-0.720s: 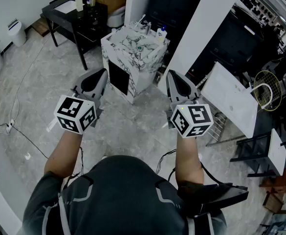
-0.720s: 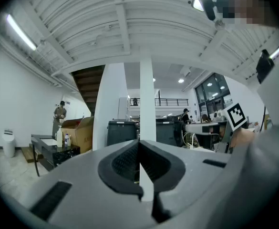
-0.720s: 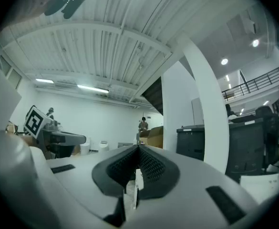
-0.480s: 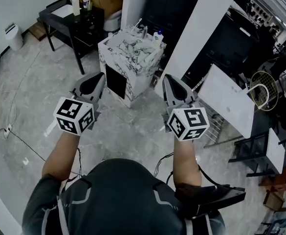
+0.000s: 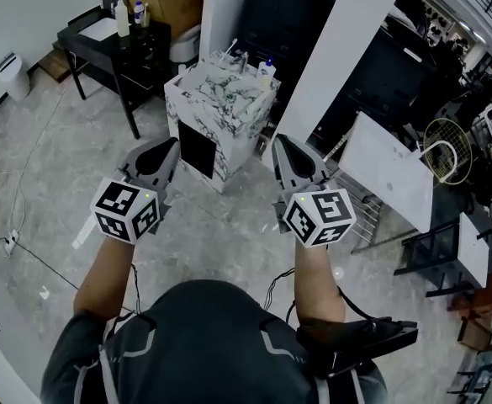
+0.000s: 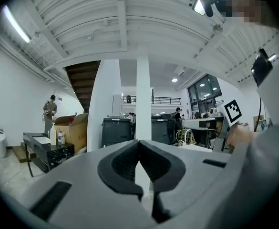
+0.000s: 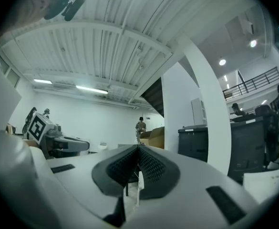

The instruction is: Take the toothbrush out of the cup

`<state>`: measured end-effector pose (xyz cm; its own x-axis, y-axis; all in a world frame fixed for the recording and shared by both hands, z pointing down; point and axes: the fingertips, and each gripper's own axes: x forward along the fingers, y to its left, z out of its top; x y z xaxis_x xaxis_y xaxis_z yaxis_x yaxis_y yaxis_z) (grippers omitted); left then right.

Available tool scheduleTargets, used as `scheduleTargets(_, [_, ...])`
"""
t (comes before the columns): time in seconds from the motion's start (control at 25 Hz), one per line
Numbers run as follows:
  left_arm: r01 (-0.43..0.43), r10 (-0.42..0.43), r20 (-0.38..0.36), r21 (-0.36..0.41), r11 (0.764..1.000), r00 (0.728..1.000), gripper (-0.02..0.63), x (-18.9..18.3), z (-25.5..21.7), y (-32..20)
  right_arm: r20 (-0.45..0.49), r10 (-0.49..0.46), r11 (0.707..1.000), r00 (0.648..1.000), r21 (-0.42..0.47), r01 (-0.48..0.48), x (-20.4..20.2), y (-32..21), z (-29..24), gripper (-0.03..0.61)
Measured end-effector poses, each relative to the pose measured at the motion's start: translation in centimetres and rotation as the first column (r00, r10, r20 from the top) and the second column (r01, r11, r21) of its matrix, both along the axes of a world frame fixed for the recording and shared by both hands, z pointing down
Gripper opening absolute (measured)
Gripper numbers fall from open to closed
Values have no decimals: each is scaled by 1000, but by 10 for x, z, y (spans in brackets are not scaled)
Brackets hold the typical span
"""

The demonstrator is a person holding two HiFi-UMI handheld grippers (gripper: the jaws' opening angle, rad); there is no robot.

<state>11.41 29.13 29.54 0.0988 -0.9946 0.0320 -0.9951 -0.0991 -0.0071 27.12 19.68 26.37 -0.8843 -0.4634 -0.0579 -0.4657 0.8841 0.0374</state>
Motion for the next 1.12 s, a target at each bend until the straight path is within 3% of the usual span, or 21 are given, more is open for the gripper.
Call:
scheduleTargets(0.36, [-47, 47, 0, 2, 999, 999, 9, -47, 9, 15, -17, 29, 999, 999, 16, -29, -40, 13, 4, 28])
scheduleTargets(0.64, [-29, 29, -9, 14, 999, 1000, 9, -81, 10, 1, -51, -1, 1000, 999, 12, 2, -82, 0, 10, 28])
scheduleTargets(0.88, [39, -39, -2, -12, 999, 999, 9, -121, 24, -37, -23, -55, 998, 998, 0, 55, -126, -51, 21, 28])
scheduleTargets(1.12, [68, -68, 10, -24, 997, 998, 9, -154, 19, -108, 4, -81, 997, 997, -3, 81, -161, -134, 16, 28])
